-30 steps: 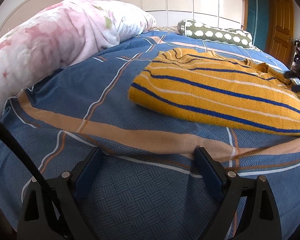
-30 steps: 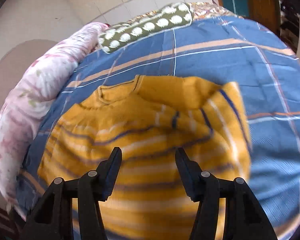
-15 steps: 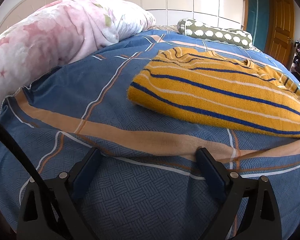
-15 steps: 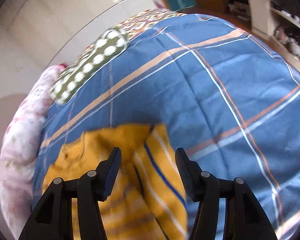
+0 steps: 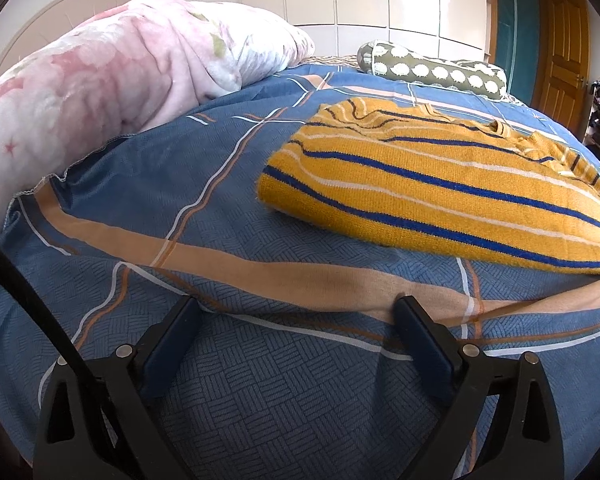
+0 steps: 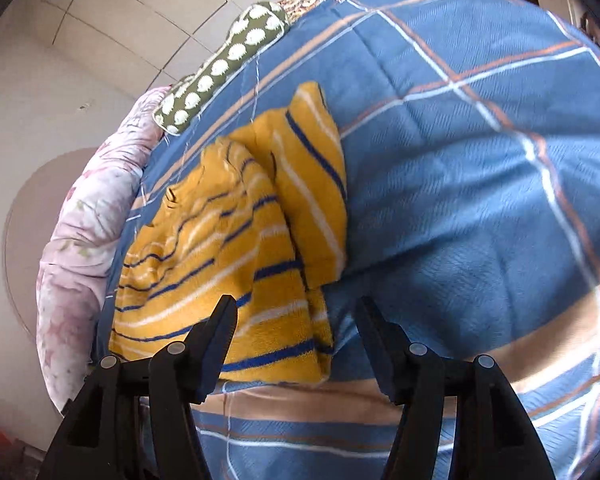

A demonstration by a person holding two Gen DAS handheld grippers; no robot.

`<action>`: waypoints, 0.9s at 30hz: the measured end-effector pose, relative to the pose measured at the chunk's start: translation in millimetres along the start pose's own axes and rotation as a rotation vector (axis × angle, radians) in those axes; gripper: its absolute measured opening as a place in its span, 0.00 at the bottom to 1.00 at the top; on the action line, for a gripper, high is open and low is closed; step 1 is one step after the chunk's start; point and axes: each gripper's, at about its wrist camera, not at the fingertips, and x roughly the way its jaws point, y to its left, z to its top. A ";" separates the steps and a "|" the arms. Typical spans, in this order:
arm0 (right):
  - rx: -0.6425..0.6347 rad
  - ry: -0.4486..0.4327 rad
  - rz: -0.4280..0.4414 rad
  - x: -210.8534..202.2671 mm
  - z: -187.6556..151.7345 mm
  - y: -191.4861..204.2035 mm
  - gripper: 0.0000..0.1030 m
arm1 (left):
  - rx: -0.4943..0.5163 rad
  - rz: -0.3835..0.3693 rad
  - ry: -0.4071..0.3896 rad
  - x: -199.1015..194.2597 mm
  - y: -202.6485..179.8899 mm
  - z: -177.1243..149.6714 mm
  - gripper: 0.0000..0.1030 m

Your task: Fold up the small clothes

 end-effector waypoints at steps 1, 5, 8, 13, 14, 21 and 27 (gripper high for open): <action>-0.002 -0.008 -0.001 3.3 1.5 0.4 0.64 | 0.000 -0.001 0.001 0.1 0.1 0.1 0.95; 0.007 -0.046 0.015 8.4 3.3 7.0 0.55 | 0.000 0.001 0.005 0.2 -0.4 0.6 0.95; -0.002 -0.028 -0.016 13.6 2.8 18.3 0.24 | 0.009 0.009 0.012 -1.4 -1.9 2.3 0.95; -0.062 -0.050 -0.095 -10.7 11.8 59.6 0.12 | -0.054 -0.069 -0.037 -25.9 17.7 14.0 0.94; -0.087 -0.063 -0.105 -16.8 15.0 77.0 0.11 | -0.097 -0.072 -0.069 -35.8 29.8 17.2 0.94; -0.363 -0.032 -0.045 12.9 2.3 246.7 0.11 | -0.406 0.004 -0.092 -54.4 112.6 19.7 0.94; -0.538 0.176 -0.034 124.7 -48.8 335.9 0.10 | -0.593 -0.008 -0.030 -42.4 155.0 10.6 0.94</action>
